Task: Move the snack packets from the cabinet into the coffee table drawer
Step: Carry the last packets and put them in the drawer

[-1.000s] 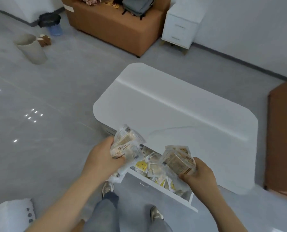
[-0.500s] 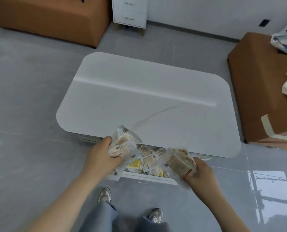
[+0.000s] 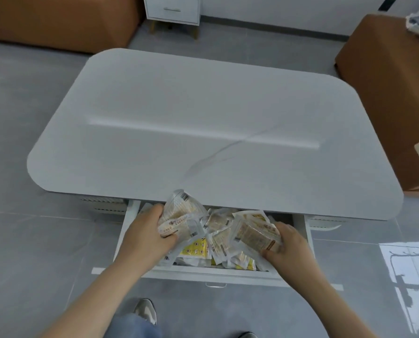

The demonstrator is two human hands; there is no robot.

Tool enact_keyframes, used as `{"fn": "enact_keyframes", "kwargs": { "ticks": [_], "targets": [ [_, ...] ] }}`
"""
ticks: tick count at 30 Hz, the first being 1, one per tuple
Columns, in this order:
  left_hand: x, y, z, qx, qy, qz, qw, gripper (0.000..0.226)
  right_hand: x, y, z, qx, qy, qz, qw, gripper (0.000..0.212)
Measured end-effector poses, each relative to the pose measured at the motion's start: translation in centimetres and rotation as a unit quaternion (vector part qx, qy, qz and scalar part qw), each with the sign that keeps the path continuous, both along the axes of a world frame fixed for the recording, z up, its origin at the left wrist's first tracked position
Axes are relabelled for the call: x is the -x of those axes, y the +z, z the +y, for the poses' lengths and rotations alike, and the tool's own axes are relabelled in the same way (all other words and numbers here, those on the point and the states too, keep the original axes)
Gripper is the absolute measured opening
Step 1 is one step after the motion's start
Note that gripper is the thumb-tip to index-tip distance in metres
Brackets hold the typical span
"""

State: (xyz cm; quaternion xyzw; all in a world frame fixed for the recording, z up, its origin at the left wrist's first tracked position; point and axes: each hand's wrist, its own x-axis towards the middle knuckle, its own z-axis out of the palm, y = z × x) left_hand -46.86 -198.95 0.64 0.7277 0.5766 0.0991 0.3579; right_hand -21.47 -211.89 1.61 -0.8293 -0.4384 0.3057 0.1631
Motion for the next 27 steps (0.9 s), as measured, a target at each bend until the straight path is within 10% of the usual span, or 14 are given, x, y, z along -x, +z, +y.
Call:
{"fn": "enact_keyframes", "kwargs": {
  "ticks": [11,27],
  "targets": [
    [-2.1,-13.7,1.1,-0.025,-0.012,-0.047,0.999,0.031,-1.0,-15.2,2.5,-0.066,0.027,0.002,0.997,0.029],
    [4.1,-12.5,-4.5,-0.115,-0.064,-0.011,0.991,0.024,6.0,-11.0,-3.8,-0.1,0.033,-0.054,0.993,0.025]
  ]
}}
